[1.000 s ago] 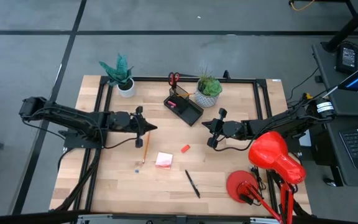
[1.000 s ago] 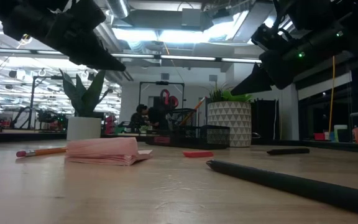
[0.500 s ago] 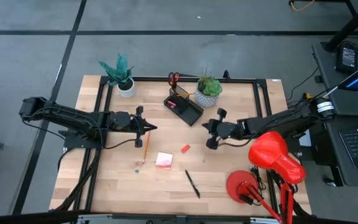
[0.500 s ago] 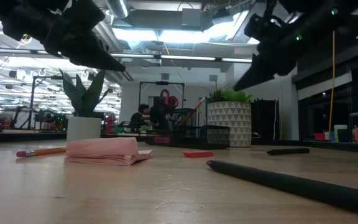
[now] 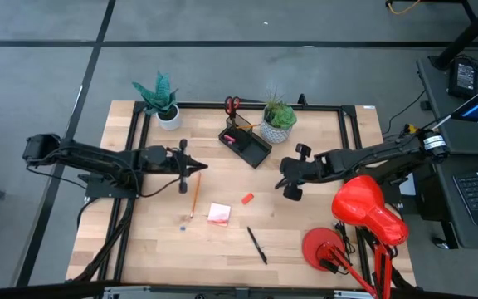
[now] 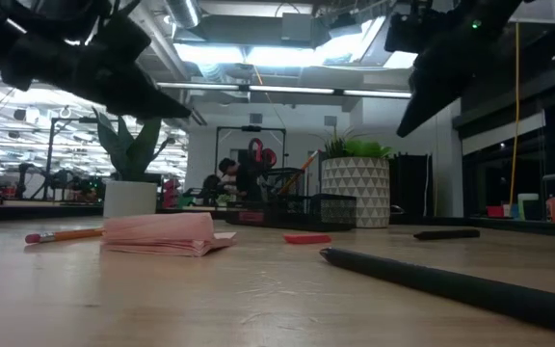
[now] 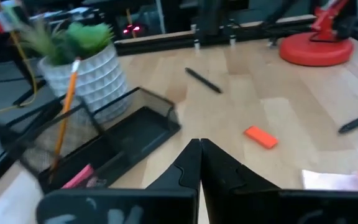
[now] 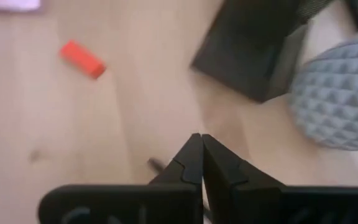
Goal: Pick and place office supplies into organizer
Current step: Put the black pen into the black desk organizer
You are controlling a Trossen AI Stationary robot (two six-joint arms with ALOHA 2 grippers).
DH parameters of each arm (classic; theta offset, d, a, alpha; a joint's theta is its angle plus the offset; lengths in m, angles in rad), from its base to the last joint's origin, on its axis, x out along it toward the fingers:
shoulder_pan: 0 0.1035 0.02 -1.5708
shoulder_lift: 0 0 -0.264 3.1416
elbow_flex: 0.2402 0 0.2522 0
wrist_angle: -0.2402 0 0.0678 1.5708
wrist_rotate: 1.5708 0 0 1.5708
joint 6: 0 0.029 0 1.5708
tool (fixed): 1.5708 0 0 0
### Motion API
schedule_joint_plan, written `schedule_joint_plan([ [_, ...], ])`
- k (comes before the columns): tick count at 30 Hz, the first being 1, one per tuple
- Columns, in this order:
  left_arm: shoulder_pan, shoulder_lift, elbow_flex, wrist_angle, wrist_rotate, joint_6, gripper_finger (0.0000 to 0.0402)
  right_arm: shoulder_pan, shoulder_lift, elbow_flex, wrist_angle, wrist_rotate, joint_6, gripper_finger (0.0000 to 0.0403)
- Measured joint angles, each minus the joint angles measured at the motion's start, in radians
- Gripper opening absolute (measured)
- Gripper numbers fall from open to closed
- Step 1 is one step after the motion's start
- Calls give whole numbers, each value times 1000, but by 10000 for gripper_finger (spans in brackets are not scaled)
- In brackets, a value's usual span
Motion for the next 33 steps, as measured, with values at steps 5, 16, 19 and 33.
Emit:
schedule_joint_plan([
  [5,27,-48,-13,-8,31,-23,3,0,0,0,-83,-66,28,11],
  [16,30,-111,-13,-18,62,-23,1,-1,0,-9,-140,-83,-31,107],
  [19,30,-111,-13,-38,61,-26,3,-1,0,-34,-138,-83,-36,135],
  [33,30,-111,-13,-59,60,-56,1,-62,27,-127,-99,-123,-101,166],
])
